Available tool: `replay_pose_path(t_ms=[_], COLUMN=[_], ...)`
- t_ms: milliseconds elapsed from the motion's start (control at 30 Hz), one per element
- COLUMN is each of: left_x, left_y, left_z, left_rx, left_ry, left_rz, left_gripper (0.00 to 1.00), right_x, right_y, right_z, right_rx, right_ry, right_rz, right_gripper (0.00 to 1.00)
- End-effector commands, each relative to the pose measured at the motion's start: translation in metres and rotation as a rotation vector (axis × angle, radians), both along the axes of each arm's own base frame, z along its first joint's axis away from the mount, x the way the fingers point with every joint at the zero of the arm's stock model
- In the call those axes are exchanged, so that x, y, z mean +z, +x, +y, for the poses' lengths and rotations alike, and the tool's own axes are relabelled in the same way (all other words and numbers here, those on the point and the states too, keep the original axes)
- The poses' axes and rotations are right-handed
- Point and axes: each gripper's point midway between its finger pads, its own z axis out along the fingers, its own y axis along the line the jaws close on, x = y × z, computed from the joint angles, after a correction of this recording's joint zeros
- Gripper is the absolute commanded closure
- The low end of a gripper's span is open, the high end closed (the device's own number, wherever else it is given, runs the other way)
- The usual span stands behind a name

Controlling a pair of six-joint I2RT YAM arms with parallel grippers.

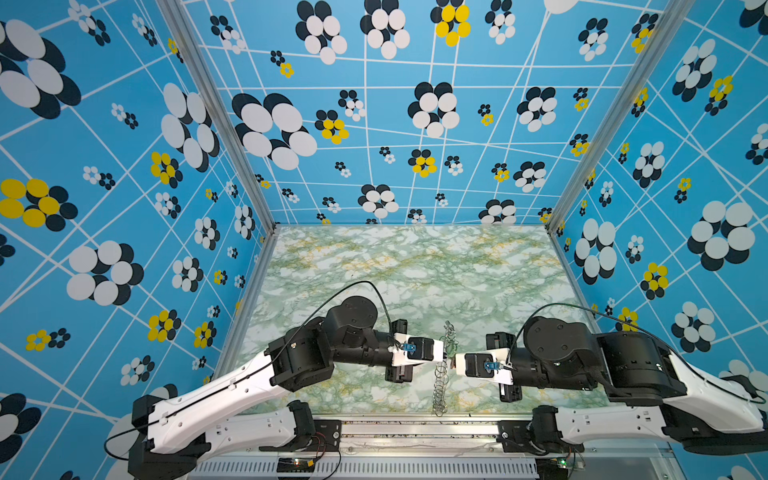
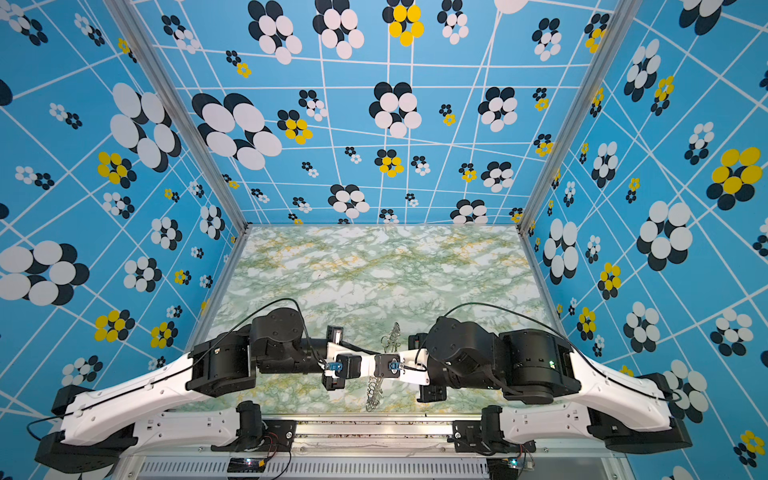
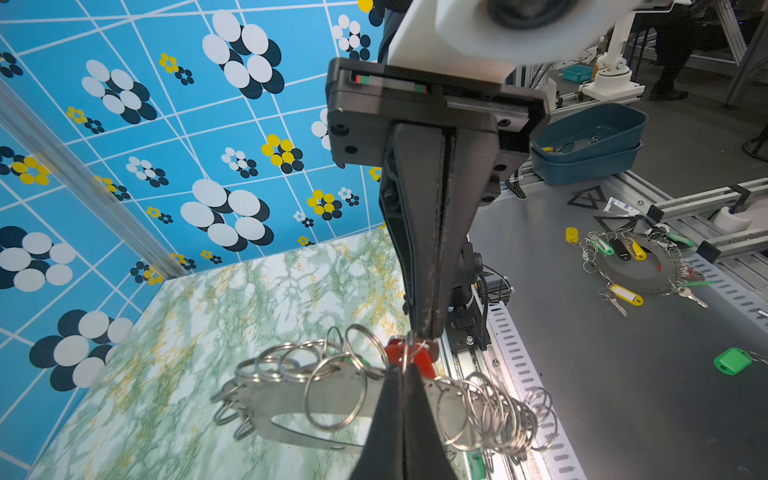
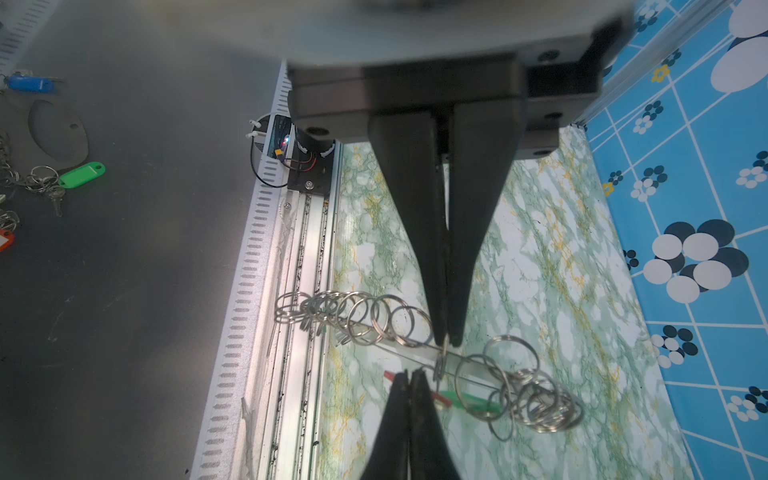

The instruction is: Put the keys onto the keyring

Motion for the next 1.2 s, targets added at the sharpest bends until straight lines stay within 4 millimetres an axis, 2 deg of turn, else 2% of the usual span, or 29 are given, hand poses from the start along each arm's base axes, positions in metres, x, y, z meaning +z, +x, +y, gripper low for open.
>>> replay_pose_path(t_ms=[0,400,733,1000,1167], left_x=[0.063,0.075,0.086,0.084,0.081], left_y=[0.007,-0.002,-0.006,-0.005,-0.004], left_z=[0.007,0.014,0.017,0.015,0.014], left_rx=[0.030,-0.061,-0.135,-0.141,-0.136], left_ry=[-0.193,-0.263,-0.327,-0.334,-0.325], left_rz=[-0.012,0.087,0.166,0.176,0.176], left_gripper=[1.00,1.00,1.00,1.00,1.00], right_x=[-0.016,-0.017,-0.019,-0.016,-0.008], right_y=[-0.012,-0.007,-0.009,-0.016,-0.014], right_z=[-0.008,-0.016,-0.015,-0.012,-0.019], right_rx=[0.050,0.020,0.023,0.040,0.013], right_ry=[-0.068,-0.044,-0.009,0.048,0.078], right_rz=[0.042,0.018,0.033,0.070,0.071], right_gripper=[1.00,1.00,1.00,1.00,0.83])
